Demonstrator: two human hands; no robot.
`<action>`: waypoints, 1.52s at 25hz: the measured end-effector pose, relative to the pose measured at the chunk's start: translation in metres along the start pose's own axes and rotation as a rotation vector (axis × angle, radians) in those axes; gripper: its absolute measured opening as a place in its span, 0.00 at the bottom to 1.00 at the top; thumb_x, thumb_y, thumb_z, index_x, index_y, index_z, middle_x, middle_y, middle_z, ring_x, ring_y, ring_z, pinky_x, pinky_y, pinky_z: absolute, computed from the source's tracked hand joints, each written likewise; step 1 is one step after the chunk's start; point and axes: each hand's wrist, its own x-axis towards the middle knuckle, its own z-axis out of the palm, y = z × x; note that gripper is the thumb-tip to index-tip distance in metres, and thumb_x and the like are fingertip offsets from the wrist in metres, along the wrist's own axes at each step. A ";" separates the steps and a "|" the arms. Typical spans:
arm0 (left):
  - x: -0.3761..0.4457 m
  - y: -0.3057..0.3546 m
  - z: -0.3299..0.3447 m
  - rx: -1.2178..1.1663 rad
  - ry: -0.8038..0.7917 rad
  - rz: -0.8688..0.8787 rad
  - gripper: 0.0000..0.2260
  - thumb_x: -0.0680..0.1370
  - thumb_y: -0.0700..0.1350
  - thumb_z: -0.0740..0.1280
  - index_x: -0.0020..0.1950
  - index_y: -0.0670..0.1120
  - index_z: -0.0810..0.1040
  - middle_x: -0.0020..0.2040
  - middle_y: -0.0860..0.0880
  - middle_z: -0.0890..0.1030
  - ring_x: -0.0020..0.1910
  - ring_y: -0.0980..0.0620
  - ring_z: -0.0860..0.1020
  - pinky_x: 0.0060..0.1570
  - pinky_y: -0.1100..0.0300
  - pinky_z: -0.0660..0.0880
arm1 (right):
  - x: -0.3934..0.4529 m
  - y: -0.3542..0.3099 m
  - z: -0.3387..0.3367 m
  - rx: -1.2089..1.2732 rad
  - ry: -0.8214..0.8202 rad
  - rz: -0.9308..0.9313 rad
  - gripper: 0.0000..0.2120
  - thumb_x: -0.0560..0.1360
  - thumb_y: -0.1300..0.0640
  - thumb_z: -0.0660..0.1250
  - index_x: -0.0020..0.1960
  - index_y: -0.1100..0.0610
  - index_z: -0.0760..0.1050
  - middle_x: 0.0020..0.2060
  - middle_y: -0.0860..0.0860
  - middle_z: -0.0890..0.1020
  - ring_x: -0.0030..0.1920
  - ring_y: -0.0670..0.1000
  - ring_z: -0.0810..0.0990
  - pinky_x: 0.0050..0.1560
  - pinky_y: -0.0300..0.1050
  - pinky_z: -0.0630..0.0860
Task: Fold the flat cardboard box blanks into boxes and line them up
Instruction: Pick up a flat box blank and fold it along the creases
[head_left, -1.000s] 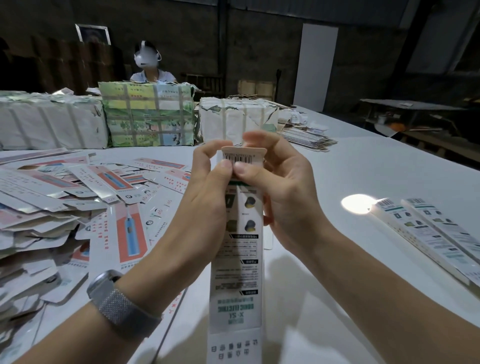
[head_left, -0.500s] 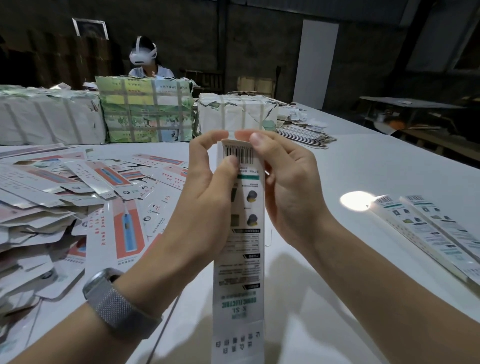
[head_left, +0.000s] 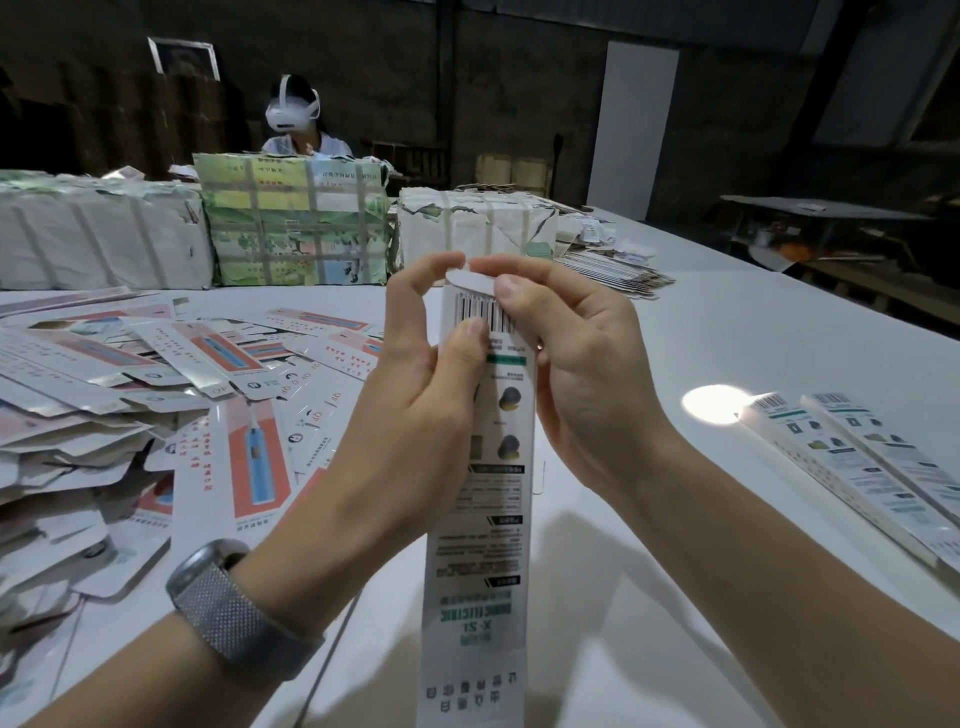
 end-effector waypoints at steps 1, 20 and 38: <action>0.000 0.001 0.000 0.016 -0.005 0.014 0.14 0.83 0.48 0.55 0.68 0.60 0.63 0.33 0.54 0.81 0.29 0.58 0.79 0.30 0.65 0.75 | 0.000 -0.001 0.000 0.014 0.000 0.008 0.09 0.80 0.64 0.63 0.50 0.60 0.82 0.42 0.56 0.82 0.45 0.57 0.81 0.46 0.50 0.81; -0.002 0.006 -0.001 -0.054 0.010 -0.010 0.06 0.87 0.45 0.54 0.59 0.56 0.66 0.34 0.52 0.83 0.30 0.57 0.81 0.27 0.63 0.75 | 0.010 -0.019 -0.016 -0.354 -0.114 0.003 0.09 0.80 0.59 0.64 0.49 0.56 0.84 0.35 0.52 0.83 0.38 0.53 0.81 0.32 0.45 0.74; 0.001 0.007 -0.010 0.032 -0.016 -0.047 0.04 0.84 0.51 0.56 0.54 0.61 0.67 0.34 0.52 0.80 0.29 0.54 0.77 0.28 0.62 0.75 | 0.017 -0.040 -0.033 -0.454 -0.293 0.083 0.06 0.76 0.56 0.69 0.48 0.56 0.84 0.40 0.53 0.87 0.46 0.53 0.86 0.36 0.49 0.83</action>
